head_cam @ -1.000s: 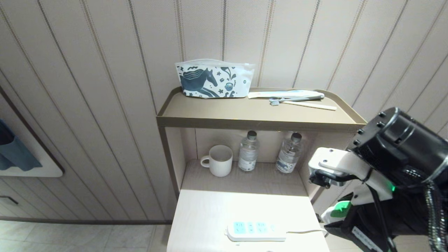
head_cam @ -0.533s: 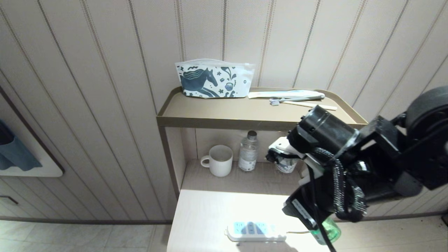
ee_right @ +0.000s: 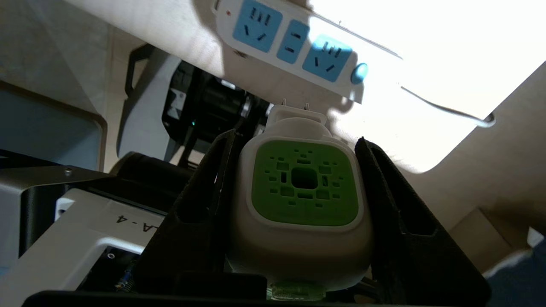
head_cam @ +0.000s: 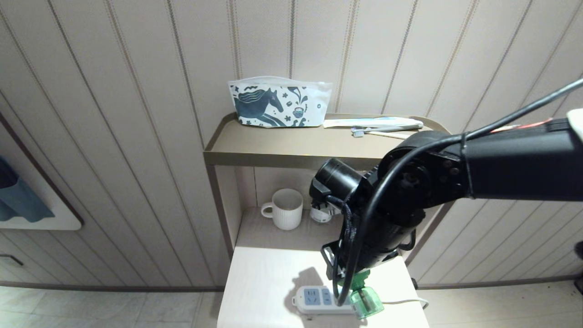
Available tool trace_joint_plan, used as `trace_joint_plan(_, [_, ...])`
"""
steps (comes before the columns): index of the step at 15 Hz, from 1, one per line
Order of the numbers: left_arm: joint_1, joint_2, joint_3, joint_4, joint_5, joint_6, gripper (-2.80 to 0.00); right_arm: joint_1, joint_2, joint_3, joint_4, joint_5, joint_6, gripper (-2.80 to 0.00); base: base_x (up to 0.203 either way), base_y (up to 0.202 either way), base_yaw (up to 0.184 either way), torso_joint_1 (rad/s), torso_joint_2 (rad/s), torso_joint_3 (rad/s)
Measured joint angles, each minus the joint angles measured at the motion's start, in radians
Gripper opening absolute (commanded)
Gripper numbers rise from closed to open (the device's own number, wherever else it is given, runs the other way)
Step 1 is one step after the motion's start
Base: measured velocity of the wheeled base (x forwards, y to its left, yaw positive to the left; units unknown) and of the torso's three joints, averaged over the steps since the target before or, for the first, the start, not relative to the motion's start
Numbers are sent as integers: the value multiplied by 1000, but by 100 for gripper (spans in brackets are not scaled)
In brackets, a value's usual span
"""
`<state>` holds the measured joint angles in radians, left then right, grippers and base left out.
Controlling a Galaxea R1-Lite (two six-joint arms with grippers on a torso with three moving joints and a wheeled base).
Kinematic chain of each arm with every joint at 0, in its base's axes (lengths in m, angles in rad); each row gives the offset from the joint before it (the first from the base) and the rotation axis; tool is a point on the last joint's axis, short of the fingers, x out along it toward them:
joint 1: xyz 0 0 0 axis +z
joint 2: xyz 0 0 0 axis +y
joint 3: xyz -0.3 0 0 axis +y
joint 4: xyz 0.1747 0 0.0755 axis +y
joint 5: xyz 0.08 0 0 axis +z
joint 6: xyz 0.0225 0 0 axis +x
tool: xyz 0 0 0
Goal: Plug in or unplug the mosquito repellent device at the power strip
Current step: Insert the plug into the socket
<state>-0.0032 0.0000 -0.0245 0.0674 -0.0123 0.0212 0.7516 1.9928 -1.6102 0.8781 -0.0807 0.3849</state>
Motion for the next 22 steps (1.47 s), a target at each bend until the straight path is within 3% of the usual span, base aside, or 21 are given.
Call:
trace_joint_plan(4, [0,0,0,0,0,0,-280,-54,59,-7,1,66,-10,-280,0,0,0,0,0,0])
trace_joint_plan(18, [0,0,0,-1,0,0,-280,-105,173,1,-10,73,60,-280,0,0,0,0,0,0])
trace_joint_plan(22, [0,0,0,-1,0,0,-280,-117,182,52,-93,69,51,-280,0,0,0,0,0,0])
